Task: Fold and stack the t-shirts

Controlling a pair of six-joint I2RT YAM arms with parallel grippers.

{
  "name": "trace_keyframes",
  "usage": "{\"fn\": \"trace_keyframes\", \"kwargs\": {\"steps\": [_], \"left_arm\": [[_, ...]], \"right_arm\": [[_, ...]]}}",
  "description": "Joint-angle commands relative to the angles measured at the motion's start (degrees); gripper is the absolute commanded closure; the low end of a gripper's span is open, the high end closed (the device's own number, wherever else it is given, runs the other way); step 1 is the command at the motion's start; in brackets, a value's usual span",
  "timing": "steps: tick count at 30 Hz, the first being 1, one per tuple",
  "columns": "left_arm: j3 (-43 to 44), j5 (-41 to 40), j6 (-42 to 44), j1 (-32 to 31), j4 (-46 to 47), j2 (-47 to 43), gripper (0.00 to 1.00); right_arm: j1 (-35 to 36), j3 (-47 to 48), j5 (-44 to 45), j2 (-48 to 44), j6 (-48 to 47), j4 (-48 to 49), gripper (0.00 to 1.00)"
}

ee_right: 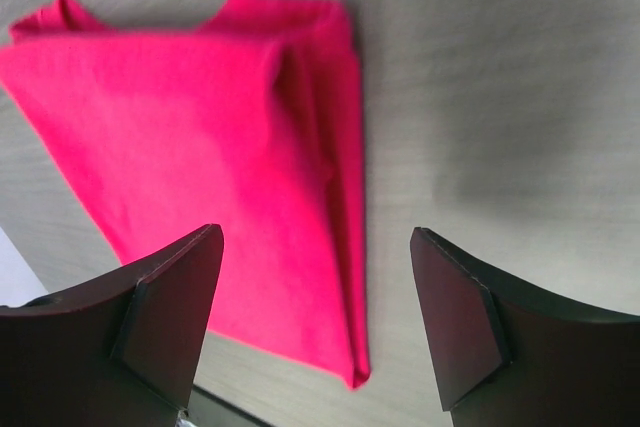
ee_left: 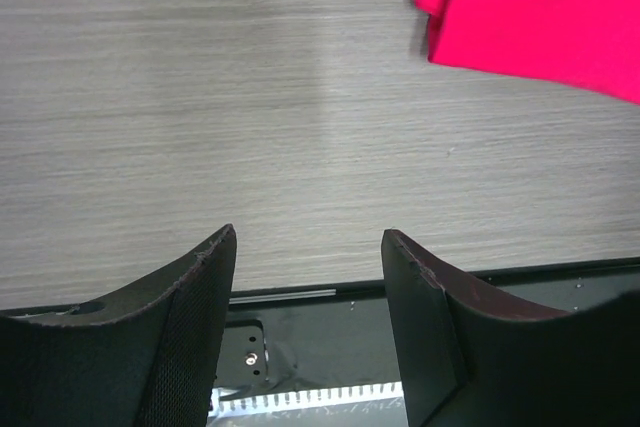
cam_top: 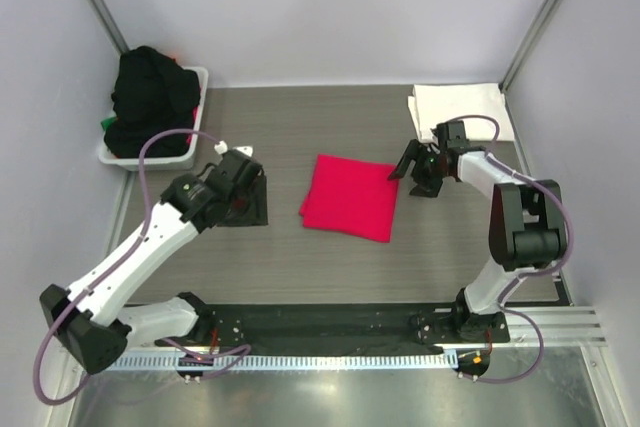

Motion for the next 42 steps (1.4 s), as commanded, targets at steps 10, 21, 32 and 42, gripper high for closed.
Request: {"fn": "trace_keyframes", "kwargs": {"steps": [10,21,32,42], "left_arm": [[-8.11,-5.07,-3.57,0.14,3.62,-13.38,0.39],[-14.61,-7.61,-5.94,0.14,5.9,-20.42,0.39],[-12.77,-12.18,-6.56,0.14,1.69,-21.04,0.39],[-14.18,-12.63,-6.38,0.14,3.71,-22.53,0.39]], "right_arm": [[-1.42,5.45,-3.46,14.29,-2.0,11.04,0.26],[-1.42,-3.51,-9.17,17.46,1.25,24.57,0.81],[-1.42,4.55,1.88,7.18,-5.86,8.43,0.99],[-1.42,23.0,19.38,4.54,-16.14,-3.89,0.99]]}}
